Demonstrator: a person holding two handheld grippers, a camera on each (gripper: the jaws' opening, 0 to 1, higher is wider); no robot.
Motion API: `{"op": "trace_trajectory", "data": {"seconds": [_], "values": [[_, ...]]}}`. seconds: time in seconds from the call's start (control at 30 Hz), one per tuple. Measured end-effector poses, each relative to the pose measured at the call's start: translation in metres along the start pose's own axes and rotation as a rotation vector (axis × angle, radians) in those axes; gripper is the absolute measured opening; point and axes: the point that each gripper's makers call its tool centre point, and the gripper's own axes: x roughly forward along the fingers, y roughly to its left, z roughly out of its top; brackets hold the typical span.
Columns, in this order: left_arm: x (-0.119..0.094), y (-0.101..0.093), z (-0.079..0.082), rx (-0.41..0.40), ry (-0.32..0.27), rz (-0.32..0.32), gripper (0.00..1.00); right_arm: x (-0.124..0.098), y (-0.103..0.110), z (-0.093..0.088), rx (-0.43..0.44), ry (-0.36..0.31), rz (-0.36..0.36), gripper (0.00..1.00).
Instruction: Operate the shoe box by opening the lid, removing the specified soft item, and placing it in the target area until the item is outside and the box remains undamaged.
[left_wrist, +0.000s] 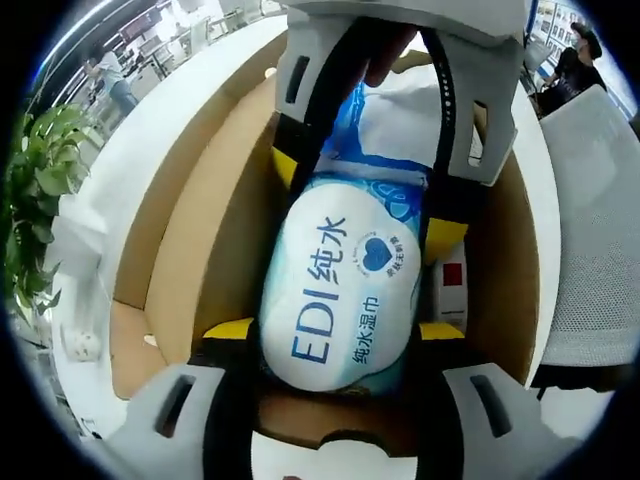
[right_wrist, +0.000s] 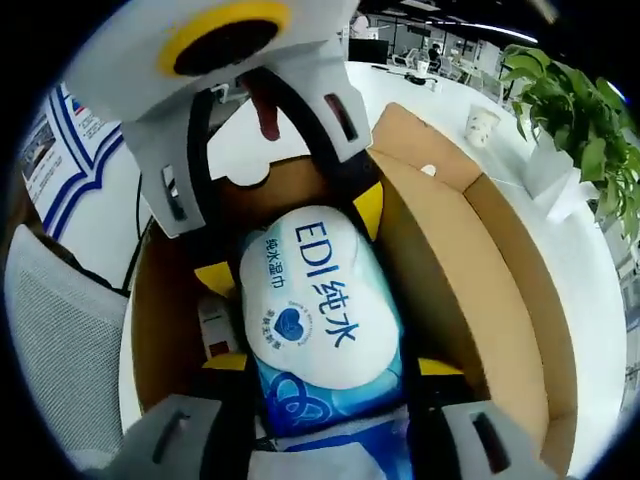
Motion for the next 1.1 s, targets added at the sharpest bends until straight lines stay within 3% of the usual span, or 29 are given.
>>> {"op": "trace_trajectory", "data": {"seconds": [0.13, 0.3, 0.53, 0.83, 1.1], "values": [[-0.001, -0.008, 0.0, 0.041, 0.007, -0.006, 0.61, -0.003, 0.009, -0.006, -0.019, 0.004, 0.008, 0.57], [0.0, -0.014, 0.002, 0.094, 0.006, -0.018, 0.6, -0.001, 0.012, -0.011, -0.114, 0.028, -0.008, 0.56], [0.01, -0.015, 0.003, 0.183, 0.033, -0.031, 0.62, 0.007, 0.009, -0.008, -0.101, 0.029, 0.02, 0.58], [0.017, -0.015, 0.005, 0.182, 0.008, -0.097, 0.63, 0.014, 0.011, -0.007, -0.112, 0.018, 0.085, 0.6], [0.028, -0.015, 0.007, 0.181, -0.035, -0.147, 0.67, 0.023, 0.011, -0.005, -0.113, -0.003, 0.101, 0.62]]}}
